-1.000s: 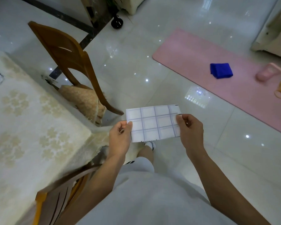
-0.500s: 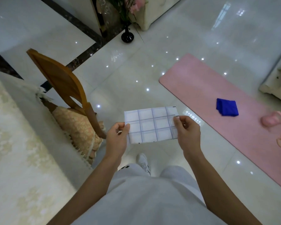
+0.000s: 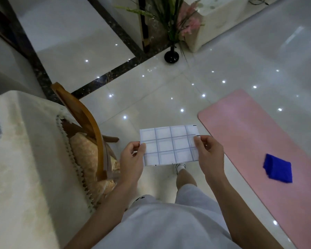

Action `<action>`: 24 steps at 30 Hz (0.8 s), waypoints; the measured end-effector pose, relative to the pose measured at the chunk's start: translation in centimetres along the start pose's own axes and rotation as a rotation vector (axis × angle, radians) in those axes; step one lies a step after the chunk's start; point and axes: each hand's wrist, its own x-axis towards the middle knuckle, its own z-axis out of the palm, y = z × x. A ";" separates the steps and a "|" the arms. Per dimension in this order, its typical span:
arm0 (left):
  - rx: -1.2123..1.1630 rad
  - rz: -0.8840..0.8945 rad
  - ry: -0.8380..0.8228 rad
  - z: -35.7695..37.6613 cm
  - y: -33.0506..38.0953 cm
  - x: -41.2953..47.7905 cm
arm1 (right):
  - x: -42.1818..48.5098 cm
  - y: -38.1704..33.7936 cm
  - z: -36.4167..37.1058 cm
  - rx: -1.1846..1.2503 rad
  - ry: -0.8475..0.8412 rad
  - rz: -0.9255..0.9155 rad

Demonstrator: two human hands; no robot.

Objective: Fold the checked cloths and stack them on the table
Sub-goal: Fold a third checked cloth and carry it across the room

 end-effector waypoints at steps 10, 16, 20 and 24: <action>-0.148 -0.024 0.248 6.5 10.7 13.3 | 20.9 -10.4 4.4 -0.079 -0.258 -0.155; -0.231 -0.036 0.389 7.5 14.6 18.0 | 28.7 -15.5 8.6 -0.120 -0.383 -0.212; -0.281 -0.102 0.490 6.2 15.4 20.4 | 31.0 -17.7 12.5 -0.134 -0.495 -0.238; -0.323 -0.146 0.585 4.4 15.9 23.2 | 32.5 -19.5 17.2 -0.160 -0.587 -0.252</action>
